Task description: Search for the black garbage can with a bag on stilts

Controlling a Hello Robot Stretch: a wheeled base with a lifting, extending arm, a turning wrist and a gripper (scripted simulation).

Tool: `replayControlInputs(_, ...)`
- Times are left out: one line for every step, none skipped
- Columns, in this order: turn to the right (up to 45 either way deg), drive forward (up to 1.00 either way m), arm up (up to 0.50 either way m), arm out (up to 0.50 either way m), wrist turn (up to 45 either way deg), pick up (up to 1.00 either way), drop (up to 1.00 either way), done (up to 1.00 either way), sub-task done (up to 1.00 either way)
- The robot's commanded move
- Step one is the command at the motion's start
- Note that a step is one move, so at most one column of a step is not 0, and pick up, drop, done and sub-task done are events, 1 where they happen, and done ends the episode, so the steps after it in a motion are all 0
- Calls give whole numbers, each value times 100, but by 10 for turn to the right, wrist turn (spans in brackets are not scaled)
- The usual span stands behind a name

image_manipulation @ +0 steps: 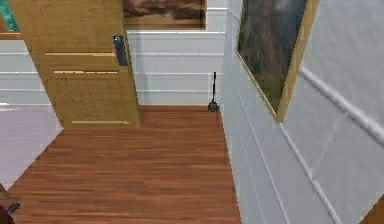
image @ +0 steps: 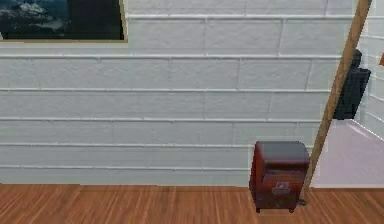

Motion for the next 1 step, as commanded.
replayControlInputs(450, 0, 0, 0, 0, 0, 0, 0, 0)
